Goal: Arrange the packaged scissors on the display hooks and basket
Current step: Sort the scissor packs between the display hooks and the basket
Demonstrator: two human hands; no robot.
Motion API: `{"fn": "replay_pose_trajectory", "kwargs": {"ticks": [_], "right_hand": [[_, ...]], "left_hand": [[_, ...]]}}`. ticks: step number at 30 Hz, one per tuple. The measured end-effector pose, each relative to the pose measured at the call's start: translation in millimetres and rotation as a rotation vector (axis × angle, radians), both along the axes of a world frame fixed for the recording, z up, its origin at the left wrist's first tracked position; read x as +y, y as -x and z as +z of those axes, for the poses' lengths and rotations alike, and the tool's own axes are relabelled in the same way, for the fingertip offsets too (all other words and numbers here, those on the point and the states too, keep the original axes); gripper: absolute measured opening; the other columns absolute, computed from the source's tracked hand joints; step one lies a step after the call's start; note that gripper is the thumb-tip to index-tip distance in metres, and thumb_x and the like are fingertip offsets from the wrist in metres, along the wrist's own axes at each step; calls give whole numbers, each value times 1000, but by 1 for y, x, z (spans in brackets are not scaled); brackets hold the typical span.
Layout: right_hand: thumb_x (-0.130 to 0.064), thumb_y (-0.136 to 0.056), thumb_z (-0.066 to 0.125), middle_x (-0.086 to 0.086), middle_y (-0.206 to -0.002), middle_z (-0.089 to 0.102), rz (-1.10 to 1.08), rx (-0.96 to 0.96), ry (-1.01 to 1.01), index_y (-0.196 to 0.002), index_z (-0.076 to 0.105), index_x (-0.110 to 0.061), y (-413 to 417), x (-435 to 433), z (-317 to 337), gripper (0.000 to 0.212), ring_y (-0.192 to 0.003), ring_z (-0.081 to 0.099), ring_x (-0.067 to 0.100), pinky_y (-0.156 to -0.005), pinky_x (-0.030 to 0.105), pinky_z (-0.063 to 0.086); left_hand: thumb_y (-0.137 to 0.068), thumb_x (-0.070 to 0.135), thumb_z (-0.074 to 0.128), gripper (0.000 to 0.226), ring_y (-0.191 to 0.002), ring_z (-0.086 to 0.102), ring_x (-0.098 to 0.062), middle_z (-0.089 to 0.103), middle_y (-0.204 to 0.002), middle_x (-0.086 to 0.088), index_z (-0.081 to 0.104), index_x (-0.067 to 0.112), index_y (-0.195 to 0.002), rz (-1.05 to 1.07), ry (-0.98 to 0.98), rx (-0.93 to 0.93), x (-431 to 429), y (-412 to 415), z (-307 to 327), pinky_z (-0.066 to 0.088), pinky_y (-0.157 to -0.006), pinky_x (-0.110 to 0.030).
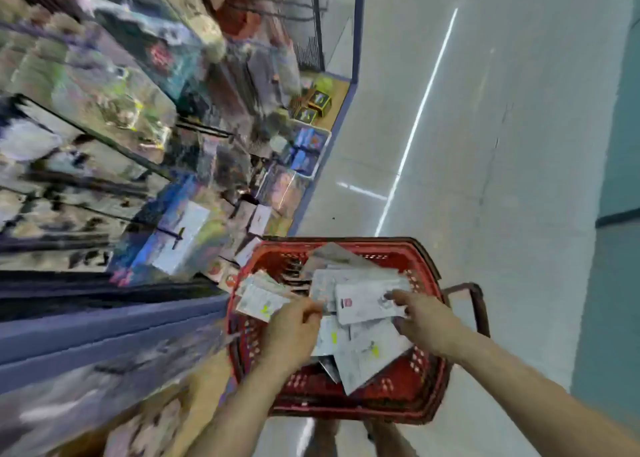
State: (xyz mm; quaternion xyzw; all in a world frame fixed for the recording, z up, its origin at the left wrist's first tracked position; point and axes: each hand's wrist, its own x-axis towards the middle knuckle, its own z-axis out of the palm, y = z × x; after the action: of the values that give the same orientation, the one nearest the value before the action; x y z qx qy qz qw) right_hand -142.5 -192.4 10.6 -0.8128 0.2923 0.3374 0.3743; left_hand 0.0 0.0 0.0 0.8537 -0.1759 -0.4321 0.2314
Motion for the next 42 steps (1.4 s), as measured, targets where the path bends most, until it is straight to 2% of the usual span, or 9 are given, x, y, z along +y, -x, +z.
{"fn": "replay_pose_trajectory", "kwargs": {"ticks": [10, 17, 20, 24, 27, 31, 36, 39, 42], "right_hand": [[-18, -88, 65, 4, -166, 2, 130, -29, 197, -158, 4, -22, -3, 12, -177, 93, -152, 4, 27, -120, 47, 22], [-36, -79, 75, -2, -115, 60, 45, 68, 299, -138, 31, -37, -22, 22, -200, 74, -108, 58, 25, -103, 51, 33], [-42, -82, 74, -1, -102, 68, -52, 41, 238, -114, 56, -25, -11, 22, -191, 41, -84, 64, 20, -72, 33, 51], [-30, -98, 58, -3, -78, 65, -474, -150, 155, -85, 56, -19, 10, 25, -179, 17, -64, 57, 4, -53, 17, 41], [-23, -100, 53, 7, -101, 71, -776, -203, 178, -107, 61, -12, 22, 22, -180, 16, -89, 68, 25, -79, 38, 55], [-8, -96, 49, 5, -115, 70, -1146, -168, -32, -124, 58, -12, 29, 22, -179, 30, -101, 68, 25, -89, 50, 56], [-18, -102, 45, 5, -101, 73, -1484, -76, -414, -116, 61, -18, 17, 27, -163, 22, -85, 69, 18, -60, 32, 57], [-46, -100, 50, 10, -102, 76, -1557, -65, -673, -113, 66, -19, 8, 38, -154, 35, -94, 72, 29, -80, 49, 60], [-25, -90, 71, 12, -103, 76, -1527, -108, -667, -119, 63, -15, 5, 61, -159, 32, -92, 74, 32, -79, 51, 60]], "left_hand": [[-88, 39, 64, 77, -143, 27, -27, 26, -159, 0, 23, 31, -152, -364, -391, -72, 41, 3, -180, 33, -111, -45], [-85, 5, 65, 46, -110, 59, -18, 63, -125, 0, 62, 24, -127, -40, -245, -86, 45, -2, -177, 48, -93, -30], [-89, 3, 58, 44, -115, 55, -20, 61, -125, 0, 60, 21, -129, 2, -122, -292, 34, -12, -163, 45, -97, -32], [-88, 18, 71, 49, -105, 53, 0, 56, -117, 18, 51, 31, -130, 208, 115, -99, -12, -20, -156, 43, -87, -18], [-81, 24, 79, 47, -94, 63, -5, 65, -104, 14, 54, 34, -120, 259, 95, 82, -40, -15, -169, 52, -80, -24], [-83, 24, 76, 24, -92, 66, -16, 70, -95, 7, 72, 18, -106, 133, 105, -96, -44, -1, -165, 54, -81, -32], [-74, 3, 73, 29, -90, 55, -22, 62, -98, 0, 75, 14, -100, -262, 484, -562, -6, 22, -126, 48, -71, -35], [-81, 17, 60, 23, -104, 54, -24, 59, -111, -3, 73, 13, -100, -421, 507, -537, 15, 48, -124, 54, -80, -39], [-81, 16, 52, 28, -112, 55, -20, 57, -121, 1, 65, 21, -107, -483, 526, -342, 21, 60, -130, 53, -90, -39]]}}
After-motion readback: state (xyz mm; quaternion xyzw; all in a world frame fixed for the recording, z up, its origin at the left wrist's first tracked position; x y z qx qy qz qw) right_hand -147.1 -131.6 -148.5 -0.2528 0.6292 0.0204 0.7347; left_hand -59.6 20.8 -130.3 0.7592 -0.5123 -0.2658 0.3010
